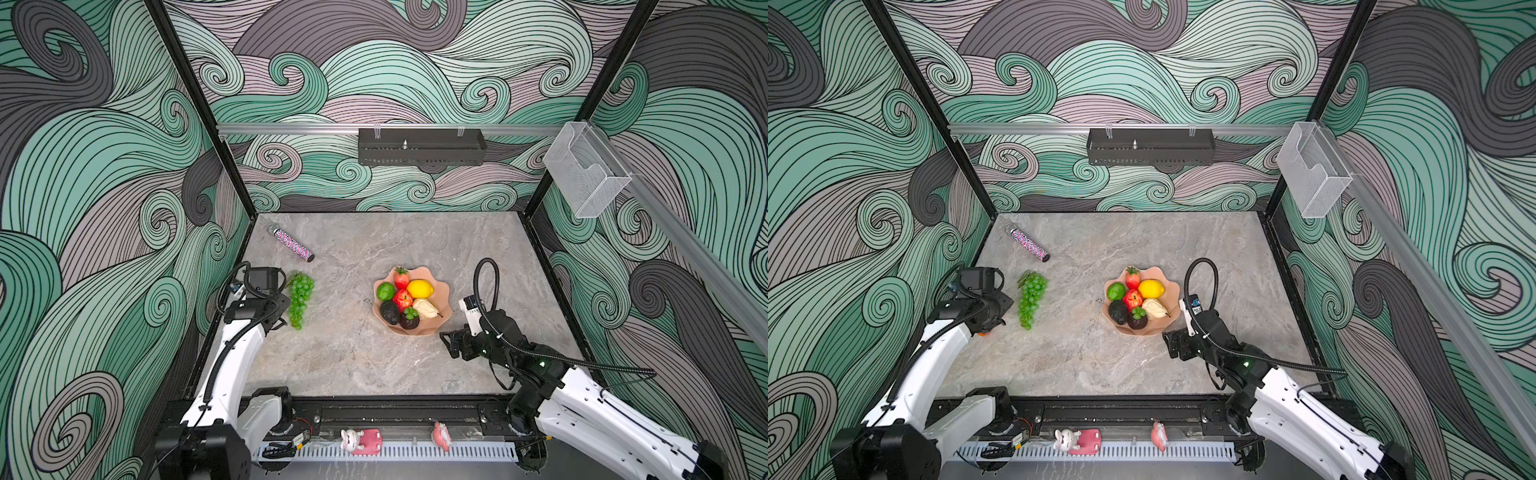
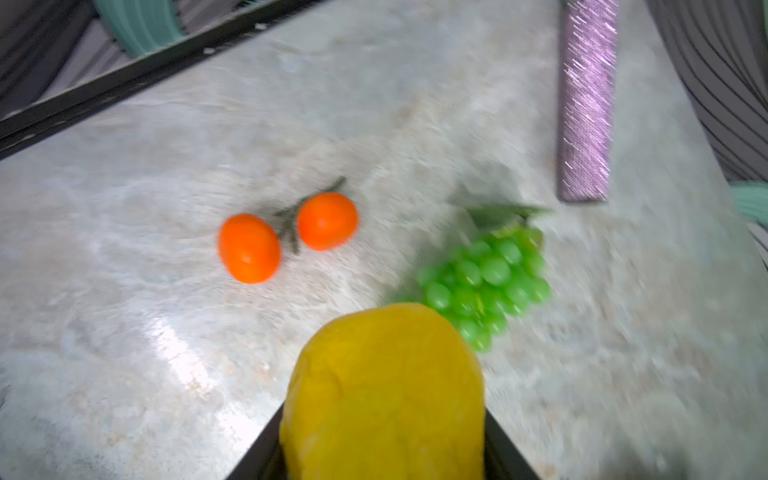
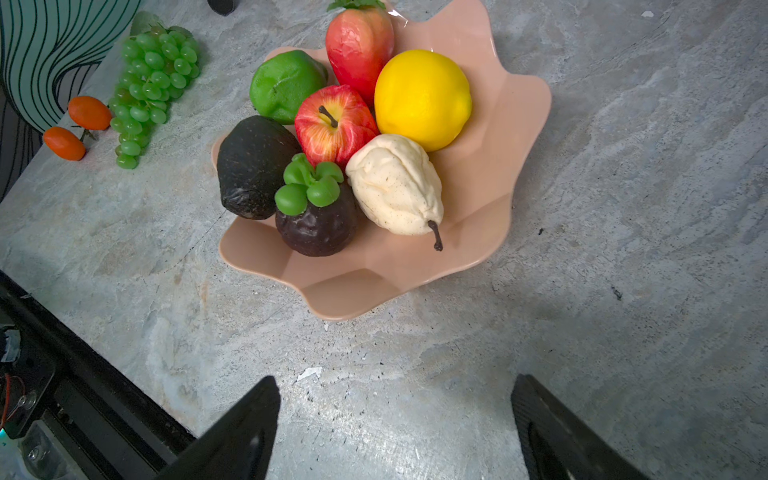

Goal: Place and organize the fake fruits in the fruit bowl
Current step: 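Lift the yellow pear and carry it toward the bowl with the left gripper, then lower the yellow pear into the bowl beside the lemon with the left gripper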

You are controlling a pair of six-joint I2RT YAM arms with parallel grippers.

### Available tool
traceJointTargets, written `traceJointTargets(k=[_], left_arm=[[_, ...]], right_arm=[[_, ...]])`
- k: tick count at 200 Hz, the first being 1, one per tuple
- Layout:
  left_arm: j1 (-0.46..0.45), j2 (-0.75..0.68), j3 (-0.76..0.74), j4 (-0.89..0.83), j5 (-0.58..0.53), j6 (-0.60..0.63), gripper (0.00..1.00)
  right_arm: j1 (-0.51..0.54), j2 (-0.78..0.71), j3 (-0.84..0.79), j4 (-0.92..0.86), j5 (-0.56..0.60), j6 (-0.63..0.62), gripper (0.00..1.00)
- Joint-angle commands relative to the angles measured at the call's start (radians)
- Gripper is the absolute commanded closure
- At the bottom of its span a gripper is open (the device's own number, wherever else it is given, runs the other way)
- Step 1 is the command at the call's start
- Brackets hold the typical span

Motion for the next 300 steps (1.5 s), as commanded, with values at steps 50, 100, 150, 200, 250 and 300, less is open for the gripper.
traceJointTargets(k=[50, 100, 150, 200, 250, 300], left_arm=[[-0.374, 0.025, 0.128, 0.086, 0.260, 0.428, 0.55], [-0.645, 0.190, 0.211, 0.143, 0.368, 0.607, 0.55], [-0.807, 0.257, 0.236, 0.185, 0.483, 0.756, 0.55], [-0.917, 0.294, 0.241, 0.194, 0.476, 0.840, 0.54], [-0.954, 0.375, 0.286, 0.197, 0.463, 0.888, 0.53], [-0.961, 0.434, 0.368, 0.207, 0.273, 0.877, 0.53]], right_arm=[[-0.006, 0.023, 0.066, -0.010, 0.050, 0.005, 0.12], [-0.005, 0.001, 0.097, 0.050, -0.030, -0.027, 0.13], [-0.005, -0.056, 0.064, 0.186, -0.239, -0.047, 0.16], [0.006, -0.073, 0.021, 0.309, -0.324, 0.045, 0.16], [0.021, -0.078, -0.005, 0.330, -0.313, 0.055, 0.17], [0.030, -0.116, 0.009, 0.221, -0.153, 0.047, 0.18]])
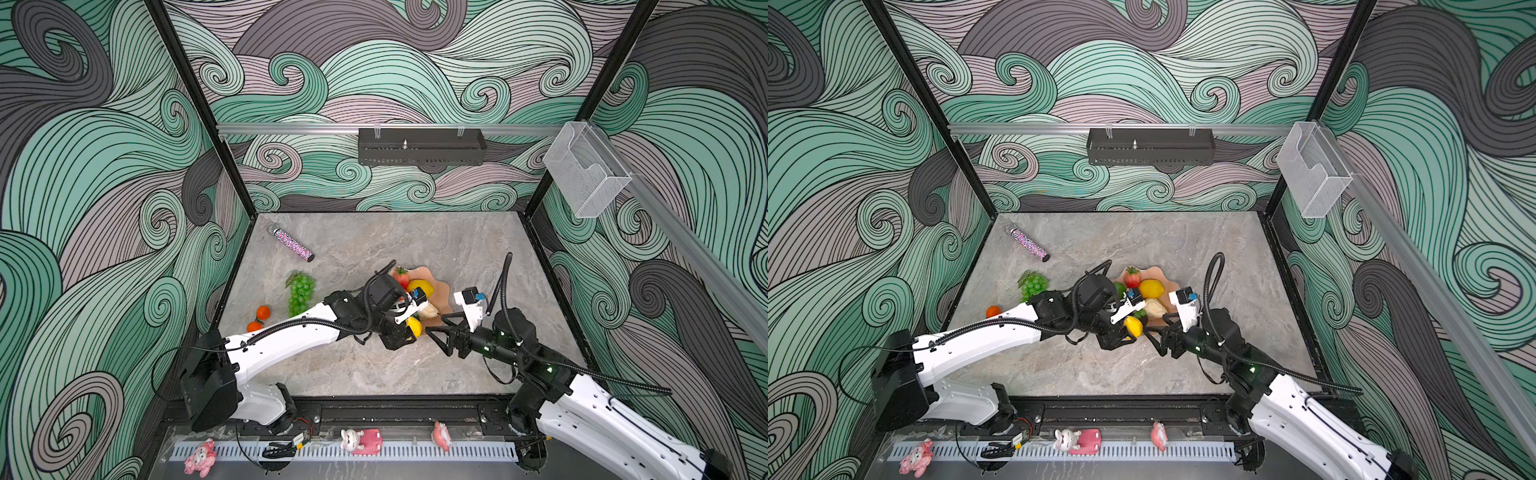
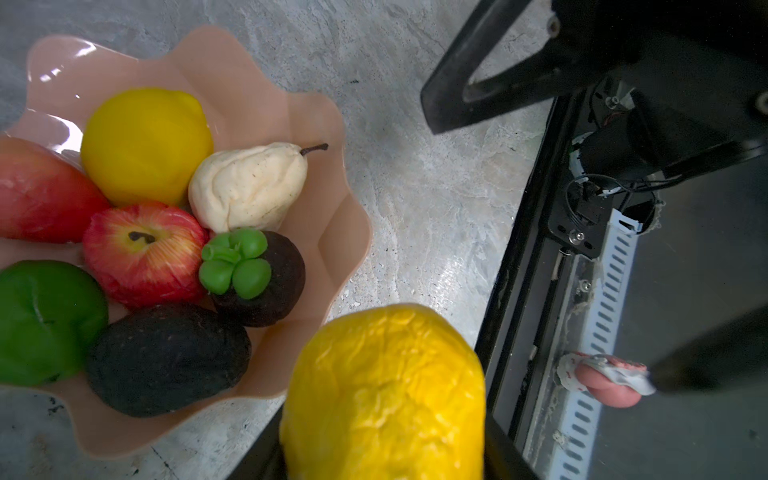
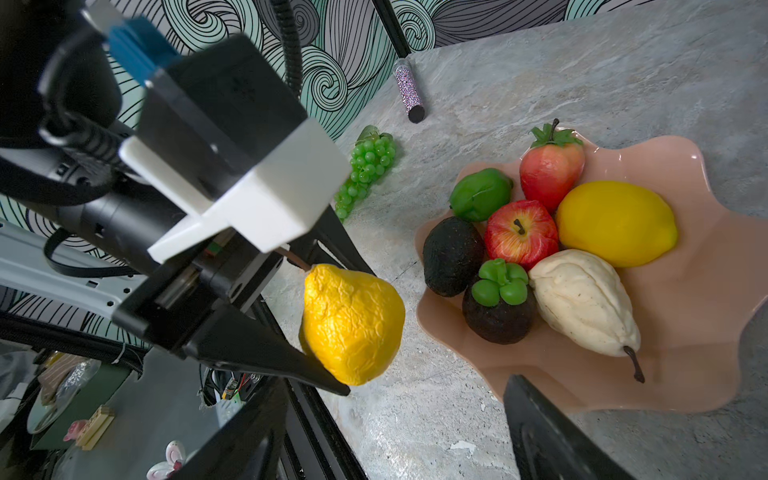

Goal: Place and organize the fake fruits in the fruit bowl
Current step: 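Lower the yellow pear into the bowl beside the lemon with the left gripper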

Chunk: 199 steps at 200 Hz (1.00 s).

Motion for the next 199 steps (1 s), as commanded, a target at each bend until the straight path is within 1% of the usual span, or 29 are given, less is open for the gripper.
traceJointTargets(k=[1, 19, 37, 55, 61, 84, 130, 146, 164, 199], left_arm=[[0.000, 0.022, 0.072, 0.020, -0.129, 0.008, 0.53], [0.022, 0.097, 0.126, 0.002, -0.169, 0.015, 0.53], [0.072, 0.161, 0.202, -0.043, -0.140, -0.003, 0.53], [0.085, 0.231, 0.267, -0.067, -0.172, 0.013, 0.53], [0.090, 0.255, 0.290, -0.076, -0.178, 0.014, 0.53], [0.125, 0.351, 0.391, -0.094, -0.194, -0.010, 0.53], [0.145, 0.598, 0.695, -0.234, -0.259, -0.015, 0.53], [0.146, 0.662, 0.775, -0.289, -0.266, -0.009, 0.53], [0.146, 0.677, 0.786, -0.298, -0.258, -0.001, 0.53], [0.147, 0.633, 0.717, -0.281, -0.235, 0.026, 0.52]], right_arm=[[0.005, -0.044, 0.007, -0.061, 0.127, -0.001, 0.18], [0.005, -0.099, 0.002, -0.116, 0.218, -0.003, 0.18], [0.004, -0.158, -0.004, -0.163, 0.266, 0.003, 0.17], [0.004, -0.209, -0.016, -0.188, 0.281, 0.014, 0.17], [0.004, -0.225, -0.020, -0.222, 0.283, 0.019, 0.16], [0.004, -0.265, -0.030, -0.260, 0.287, 0.032, 0.16], [0.004, -0.309, -0.032, -0.313, 0.294, 0.042, 0.16], [0.004, -0.319, -0.032, -0.328, 0.299, 0.044, 0.16], [0.004, -0.335, -0.035, -0.347, 0.304, 0.045, 0.16], [0.004, -0.361, -0.054, -0.360, 0.307, 0.050, 0.16]])
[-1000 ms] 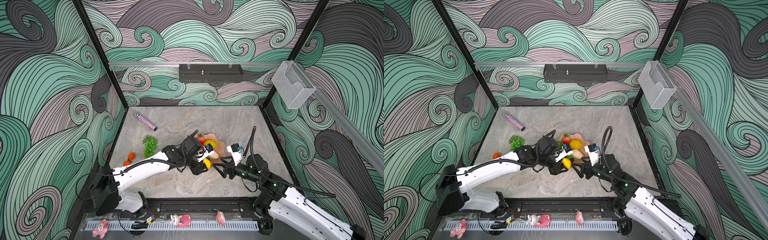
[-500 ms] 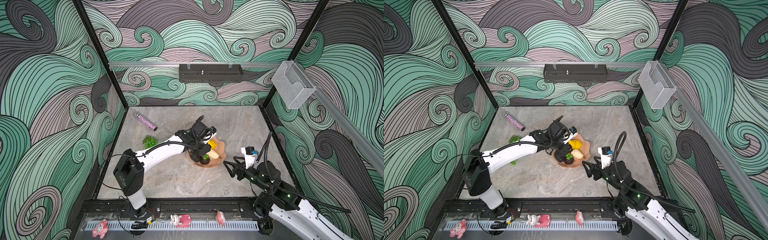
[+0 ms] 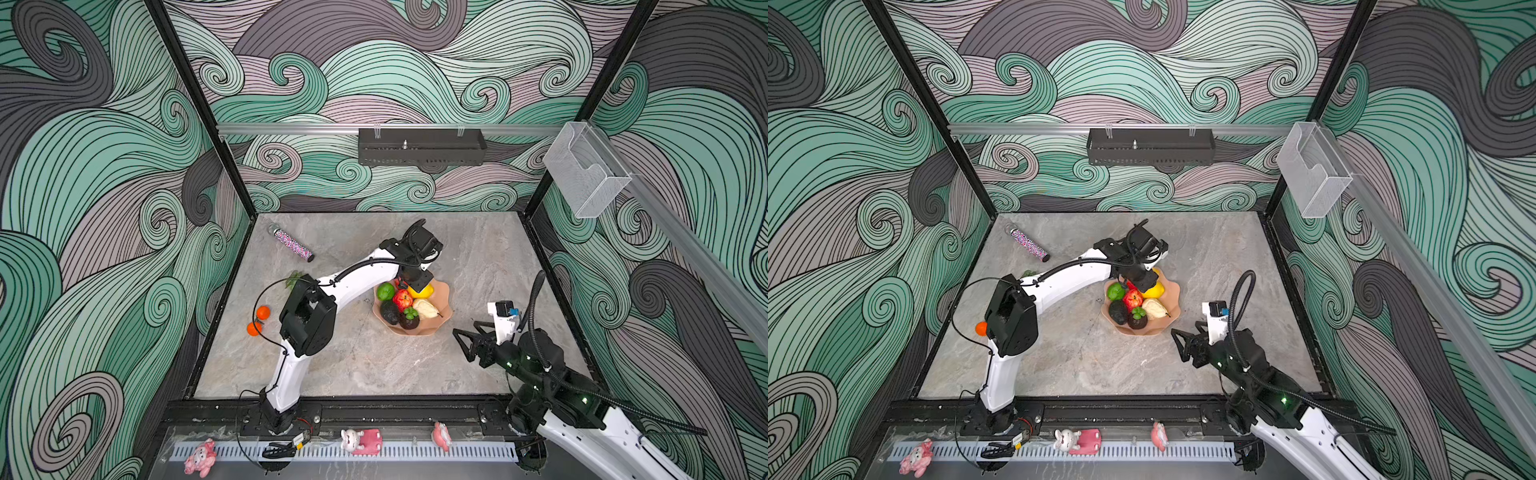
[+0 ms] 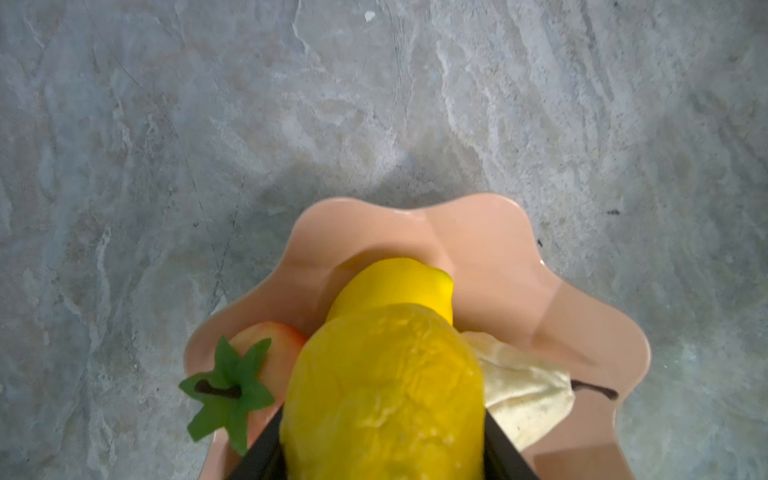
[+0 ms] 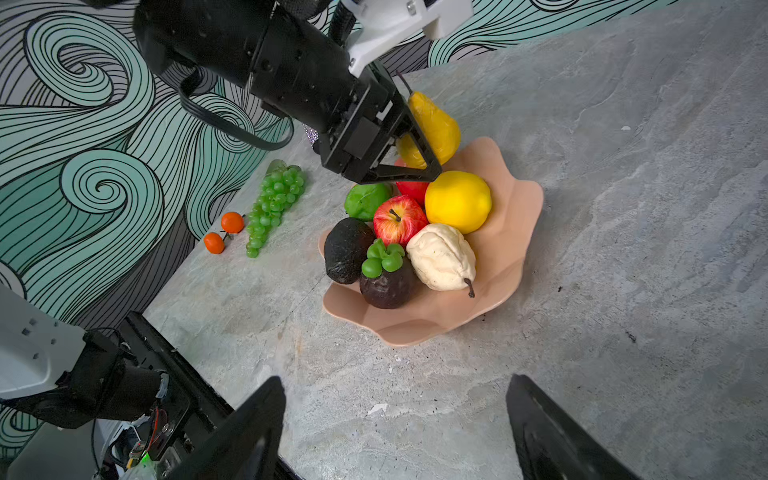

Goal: Place and organize the fake fruits in the fruit bowl
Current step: 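Lower the yellow pear into the bowl beside the lemon with the left gripper, then open the left gripper and withdraw it from the bowl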

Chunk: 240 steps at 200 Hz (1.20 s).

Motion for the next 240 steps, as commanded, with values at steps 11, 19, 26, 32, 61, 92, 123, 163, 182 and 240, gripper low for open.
traceJointTargets(k=[11, 19, 26, 32, 61, 92, 123, 163, 182, 240], left_arm=[[0.005, -0.047, -0.045, -0.045, 0.006, 0.027, 0.52], [0.005, -0.050, -0.063, -0.041, 0.008, 0.025, 0.52], [0.005, -0.054, -0.077, -0.037, 0.008, 0.019, 0.52], [0.005, -0.055, -0.088, -0.033, 0.008, 0.010, 0.52], [0.005, -0.068, -0.151, 0.001, 0.019, -0.005, 0.52], [0.005, -0.076, -0.167, 0.016, 0.016, -0.005, 0.50], [0.005, -0.078, -0.166, 0.028, 0.036, -0.008, 0.45], [0.004, -0.081, -0.161, 0.022, 0.051, -0.016, 0.35], [0.004, -0.093, -0.167, 0.029, 0.053, -0.020, 0.30], [0.004, -0.174, -0.192, 0.034, 0.071, -0.043, 0.22]], right_arm=[[0.004, -0.017, -0.023, -0.027, 0.020, 0.011, 0.15], [0.003, -0.014, -0.024, -0.025, 0.022, 0.010, 0.15], [0.003, -0.012, -0.024, -0.021, 0.021, 0.010, 0.15], [0.003, -0.010, -0.025, -0.019, 0.021, 0.011, 0.15], [0.003, 0.002, -0.024, -0.011, 0.023, 0.008, 0.15], [0.003, 0.009, -0.031, 0.001, 0.019, 0.013, 0.15], [0.003, 0.019, -0.032, 0.005, 0.017, 0.018, 0.15], [0.003, 0.025, -0.036, 0.013, 0.018, 0.019, 0.15], [0.003, 0.034, -0.036, 0.019, 0.017, 0.017, 0.15], [0.002, 0.038, -0.039, 0.025, 0.015, 0.017, 0.15]])
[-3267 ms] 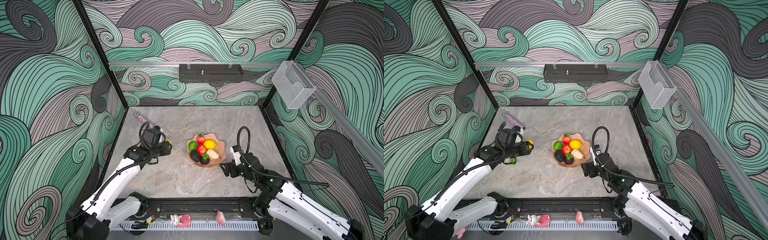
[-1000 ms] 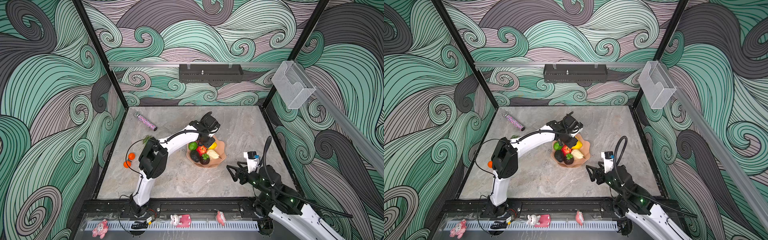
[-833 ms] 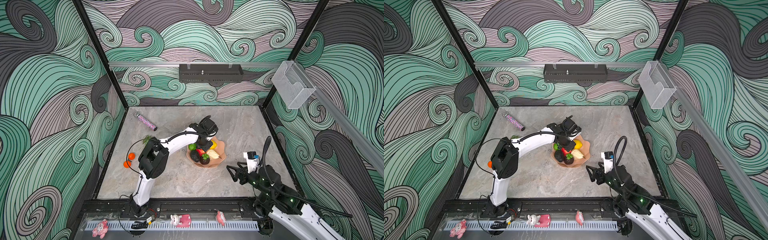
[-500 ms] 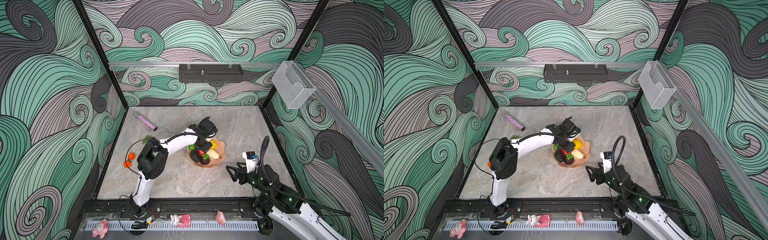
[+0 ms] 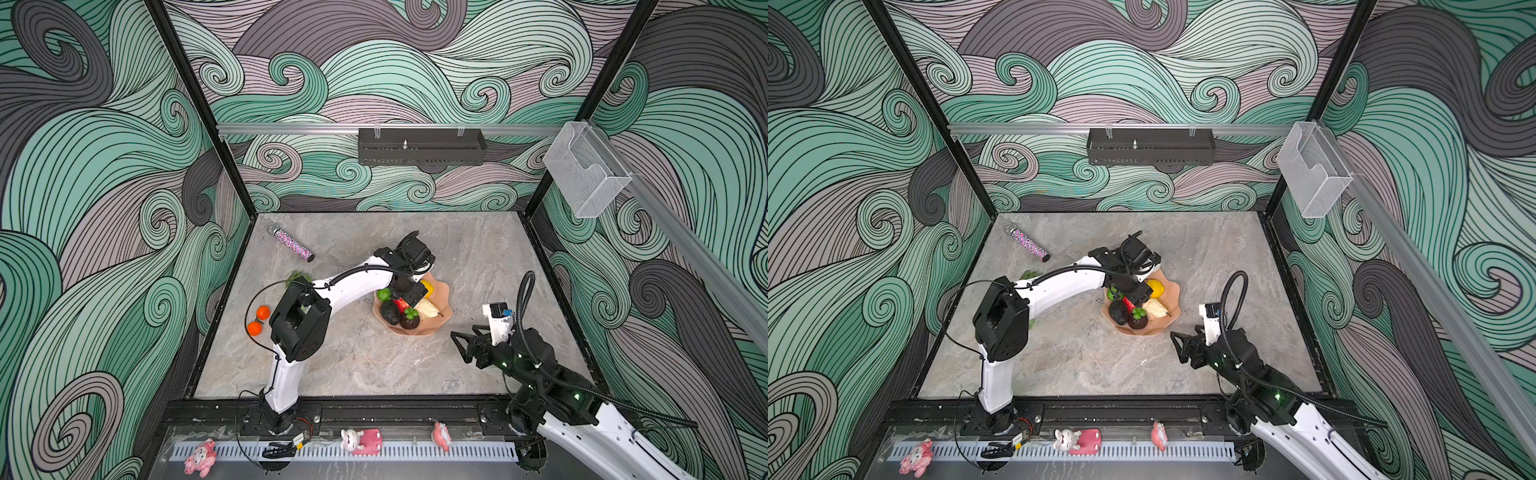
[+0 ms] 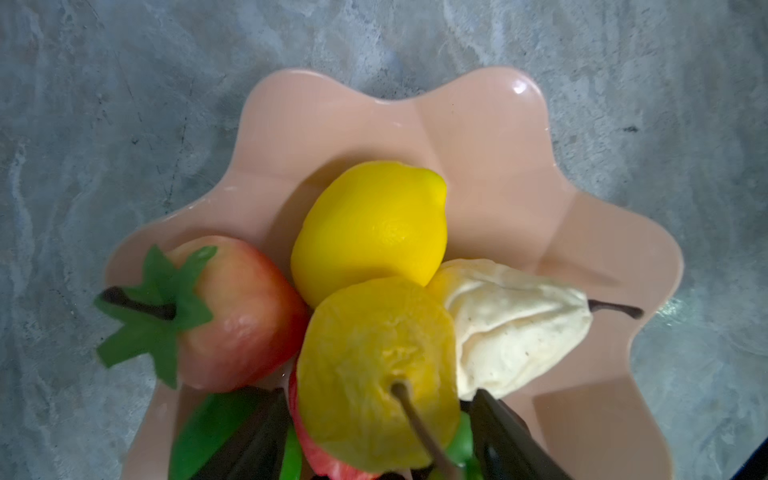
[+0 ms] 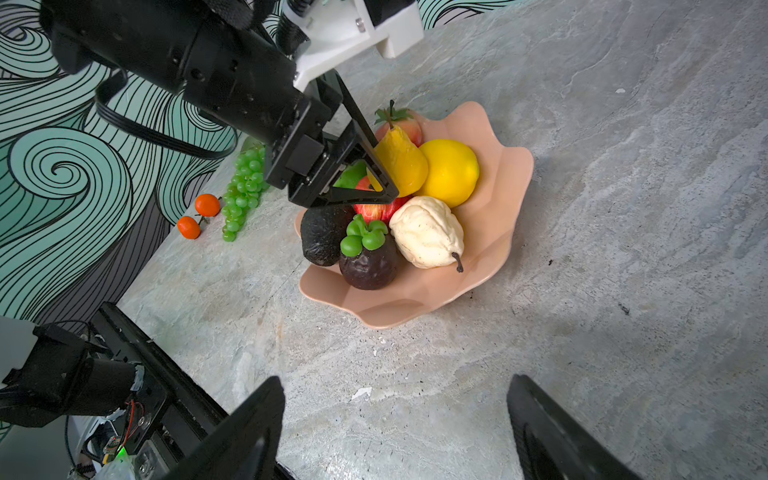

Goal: Place and organize the fake fruits in the fruit bowl
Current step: 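Open the left gripper and withdraw it from the bowl, then move the left gripper to the orange cherry tomatoes and lower onto them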

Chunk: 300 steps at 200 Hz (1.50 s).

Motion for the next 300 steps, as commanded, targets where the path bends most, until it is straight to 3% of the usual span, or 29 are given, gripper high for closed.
traceJointTargets(k=[1, 11, 57, 126, 166, 184, 213, 233, 300], left_arm=[[0.004, -0.082, -0.010, 0.004, 0.023, -0.022, 0.22], [0.004, -0.113, -0.022, 0.004, 0.039, -0.023, 0.15], [0.002, -0.359, -0.198, 0.098, 0.087, -0.071, 0.12], [0.038, -0.819, -0.550, 0.119, -0.305, -0.344, 0.16], [0.243, -0.938, -0.621, -0.086, -0.436, -0.599, 0.17], [0.331, -0.971, -0.666, -0.113, -0.461, -0.621, 0.17], [0.435, -0.979, -0.747, -0.120, -0.608, -0.718, 0.12], [0.532, -0.969, -0.795, -0.078, -0.609, -0.790, 0.01], [0.785, -0.843, -0.855, 0.014, -0.595, -0.888, 0.01]], right_arm=[[0.003, 0.000, -0.008, 0.022, 0.013, 0.006, 0.15], [0.003, -0.003, -0.008, 0.021, 0.014, 0.005, 0.15], [0.003, -0.018, -0.006, 0.011, 0.028, -0.017, 0.14], [0.002, -0.029, -0.036, 0.033, 0.060, -0.054, 0.12], [0.002, -0.031, -0.061, 0.045, 0.060, -0.067, 0.11], [0.001, -0.040, -0.072, 0.047, 0.057, -0.068, 0.11], [0.002, -0.059, -0.091, 0.057, 0.050, -0.066, 0.10], [0.001, -0.064, -0.092, 0.059, 0.037, -0.063, 0.10], [0.002, 0.015, -0.063, 0.053, -0.034, -0.051, 0.11]])
